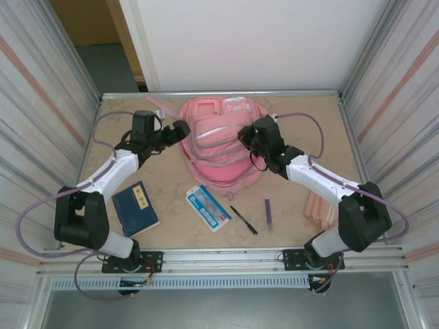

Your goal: Pack the student bag

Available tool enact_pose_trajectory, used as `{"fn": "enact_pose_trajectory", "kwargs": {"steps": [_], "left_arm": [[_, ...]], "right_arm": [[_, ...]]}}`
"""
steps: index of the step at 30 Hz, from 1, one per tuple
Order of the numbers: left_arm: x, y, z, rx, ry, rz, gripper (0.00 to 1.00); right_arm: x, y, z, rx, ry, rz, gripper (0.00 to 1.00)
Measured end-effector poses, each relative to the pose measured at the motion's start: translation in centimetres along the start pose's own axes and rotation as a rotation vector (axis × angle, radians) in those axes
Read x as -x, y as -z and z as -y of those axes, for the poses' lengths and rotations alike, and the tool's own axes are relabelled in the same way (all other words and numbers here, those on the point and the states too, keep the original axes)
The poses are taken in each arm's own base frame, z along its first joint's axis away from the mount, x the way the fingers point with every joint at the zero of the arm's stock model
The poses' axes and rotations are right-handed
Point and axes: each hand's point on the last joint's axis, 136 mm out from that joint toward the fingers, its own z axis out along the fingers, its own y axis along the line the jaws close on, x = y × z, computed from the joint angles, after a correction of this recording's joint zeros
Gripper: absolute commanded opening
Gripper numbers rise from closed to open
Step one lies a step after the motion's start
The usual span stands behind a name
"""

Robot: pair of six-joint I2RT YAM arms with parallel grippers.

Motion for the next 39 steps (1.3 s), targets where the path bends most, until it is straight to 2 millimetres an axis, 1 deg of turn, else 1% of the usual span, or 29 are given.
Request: {"fn": "enact_pose_trajectory", "kwargs": {"steps": [2, 3, 5, 7, 8, 10, 11, 13, 15, 16, 17, 19, 21, 23, 24, 25, 26, 27, 28, 29, 31, 32, 35, 37, 39], "left_arm": [[0.5, 0.3, -0.6, 0.007, 0.018, 0.020, 0.95], [0.5, 0.6, -1.0, 0.012, 0.029, 0.027, 0.96], [-0.4, 1.6, -2.0, 0.029, 0.047, 0.022, 0.98], [-1.9, 3.2, -3.2, 0.077, 0.071, 0.002, 0.99], [-2.6, 4.3, -3.9, 0.120, 0.082, -0.003, 0.99], [-3.4, 6.6, -5.3, 0.212, 0.109, 0.004, 0.99], [-3.7, 8.0, -6.2, 0.273, 0.131, 0.015, 0.99], [-4.5, 10.8, -8.3, 0.391, 0.200, 0.035, 0.99], [-5.9, 13.7, -10.7, 0.519, 0.288, 0.035, 0.99], [-6.7, 14.8, -11.7, 0.567, 0.321, 0.028, 0.99], [-7.7, 15.8, -12.6, 0.611, 0.351, 0.013, 0.99], [-9.5, 17.4, -14.1, 0.689, 0.403, -0.029, 0.99], [-11.0, 18.6, -15.6, 0.758, 0.458, -0.067, 0.99], [-12.6, 19.7, -17.8, 0.835, 0.545, -0.096, 0.96], [-13.3, 20.1, -18.8, 0.867, 0.585, -0.108, 0.93], [-14.2, 20.4, -19.9, 0.903, 0.636, -0.126, 0.88], [-15.1, 20.7, -20.9, 0.939, 0.685, -0.150, 0.82], [-16.0, 20.7, -21.5, 0.963, 0.719, -0.173, 0.75], [-17.0, 20.6, -22.1, 0.984, 0.749, -0.207, 0.69], [-18.0, 20.4, -22.4, 0.996, 0.773, -0.244, 0.62], [-19.5, 19.7, -22.8, 0.997, 0.811, -0.306, 0.48], [-20.1, 19.3, -22.8, 0.991, 0.824, -0.339, 0.45], [-20.7, 18.2, -22.9, 0.971, 0.832, -0.403, 0.43], [-20.8, 17.6, -22.6, 0.954, 0.794, -0.425, 0.44], [-20.8, 16.7, -21.8, 0.922, 0.740, -0.444, 0.43]], "right_arm": [[-0.3, -0.3, 2.0, -0.040, -0.002, -0.007, 0.00], [-0.5, -0.3, 2.8, -0.058, -0.002, -0.013, 0.02], [-0.6, -0.5, 3.9, -0.078, 0.001, -0.021, 0.09], [-0.8, -0.6, 4.6, -0.088, 0.008, -0.035, 0.19], [-0.9, -0.7, 5.0, -0.094, 0.020, -0.046, 0.24], [-1.4, -0.9, 5.5, -0.097, 0.051, -0.077, 0.27], [-1.7, -0.9, 5.7, -0.097, 0.073, -0.093, 0.30], [-2.3, -0.9, 6.0, -0.096, 0.130, -0.126, 0.38], [-3.3, -0.7, 6.1, -0.093, 0.210, -0.171, 0.46], [-4.0, -0.6, 6.1, -0.096, 0.254, -0.197, 0.48], [-5.0, -0.4, 6.1, -0.099, 0.306, -0.231, 0.51], [-7.4, 0.2, 5.4, -0.088, 0.419, -0.304, 0.53], [-10.6, 0.8, 3.7, -0.046, 0.529, -0.389, 0.55], [-14.5, 1.4, 1.4, 0.025, 0.628, -0.486, 0.56], [-16.1, 1.6, 0.4, 0.056, 0.658, -0.523, 0.56], [-18.1, 1.8, -0.6, 0.094, 0.689, -0.567, 0.56], [-20.3, 1.9, -1.4, 0.127, 0.711, -0.616, 0.56], [-21.9, 1.9, -1.9, 0.149, 0.724, -0.651, 0.56], [-24.0, 1.9, -2.3, 0.175, 0.737, -0.700, 0.56], [-26.0, 1.8, -2.6, 0.194, 0.746, -0.749, 0.56], [-29.4, 1.3, -2.7, 0.220, 0.759, -0.827, 0.56], [-31.0, 1.0, -2.6, 0.229, 0.763, -0.867, 0.56], [-34.2, 0.2, -2.4, 0.243, 0.769, -0.944, 0.56], [-35.4, -0.4, -2.3, 0.245, 0.768, -0.969, 0.56], [-36.1, -1.0, -2.2, 0.243, 0.765, -0.978, 0.55]]}}
